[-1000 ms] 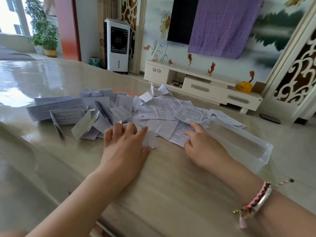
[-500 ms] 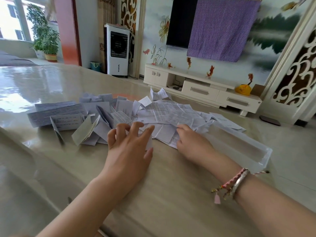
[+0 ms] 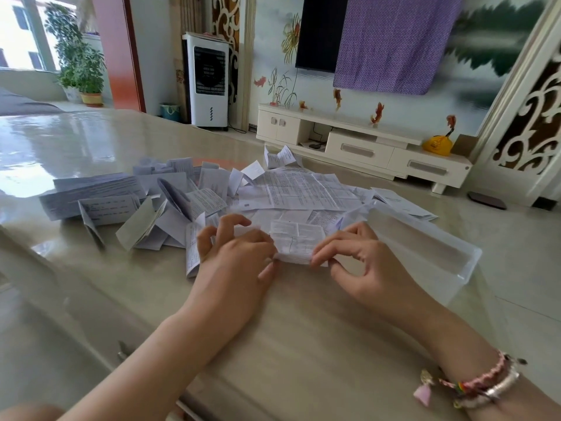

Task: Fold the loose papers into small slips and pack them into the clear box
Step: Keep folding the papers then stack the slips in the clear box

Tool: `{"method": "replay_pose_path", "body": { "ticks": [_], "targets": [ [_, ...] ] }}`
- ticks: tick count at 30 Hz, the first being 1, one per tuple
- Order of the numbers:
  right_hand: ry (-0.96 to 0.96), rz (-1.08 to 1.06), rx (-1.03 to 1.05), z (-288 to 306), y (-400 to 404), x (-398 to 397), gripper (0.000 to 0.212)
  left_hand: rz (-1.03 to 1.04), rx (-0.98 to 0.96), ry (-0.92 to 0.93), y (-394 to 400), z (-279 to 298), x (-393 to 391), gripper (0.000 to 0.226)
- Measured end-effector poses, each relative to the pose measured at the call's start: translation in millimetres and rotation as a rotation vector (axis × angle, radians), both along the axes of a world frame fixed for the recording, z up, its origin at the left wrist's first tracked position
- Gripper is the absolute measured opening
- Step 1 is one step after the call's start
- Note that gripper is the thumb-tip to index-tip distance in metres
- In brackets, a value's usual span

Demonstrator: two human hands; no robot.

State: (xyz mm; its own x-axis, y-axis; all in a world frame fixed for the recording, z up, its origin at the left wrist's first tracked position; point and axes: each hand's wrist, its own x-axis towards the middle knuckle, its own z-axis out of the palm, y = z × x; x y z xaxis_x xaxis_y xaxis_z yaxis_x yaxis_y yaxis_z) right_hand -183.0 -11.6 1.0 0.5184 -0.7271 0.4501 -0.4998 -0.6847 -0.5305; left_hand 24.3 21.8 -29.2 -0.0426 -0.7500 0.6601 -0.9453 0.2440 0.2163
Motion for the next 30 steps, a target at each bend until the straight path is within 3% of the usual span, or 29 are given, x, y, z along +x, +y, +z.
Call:
{"method": "replay_pose_path", "body": {
  "ticks": [3, 9, 14, 18, 22, 24, 28, 30],
  "targets": [
    [-0.095, -0.030, 0.023, -1, -2, -3, 0.022, -0.009, 0.041, 0.106, -1, -1, -2, 0.009],
    [-0.253, -0.140, 0.279, 1, -6, -4, 0.056, -0.070, 0.140, 0.322, 8, 7, -8, 0.027],
    [-0.310, -0.098, 0.472, 0, -7, -3, 0.027, -0.149, 0.259, 0.465, 14, 9, -8, 0.025],
    [-0.201, -0.168, 0.472, -7, -15, -5, 0.036, -0.091, 0.226, 0.439, 20, 12, -13, 0.011],
    [-0.085, -0.255, 0.437, -11, -14, 0, 0.033, -0.077, 0.233, 0.443, 21, 11, -16, 0.039],
    [-0.014, -0.303, 0.390, -12, -14, 2, 0.029, -0.060, 0.240, 0.424, 20, 8, -17, 0.042],
    [0.199, -0.421, 0.233, -11, -7, 10, 0.019, -0.011, 0.254, 0.297, 20, 3, -22, 0.017],
    [0.245, -0.447, 0.183, -10, -4, 12, 0.019, 0.013, 0.259, 0.193, 22, 2, -24, 0.019]
  ]
}}
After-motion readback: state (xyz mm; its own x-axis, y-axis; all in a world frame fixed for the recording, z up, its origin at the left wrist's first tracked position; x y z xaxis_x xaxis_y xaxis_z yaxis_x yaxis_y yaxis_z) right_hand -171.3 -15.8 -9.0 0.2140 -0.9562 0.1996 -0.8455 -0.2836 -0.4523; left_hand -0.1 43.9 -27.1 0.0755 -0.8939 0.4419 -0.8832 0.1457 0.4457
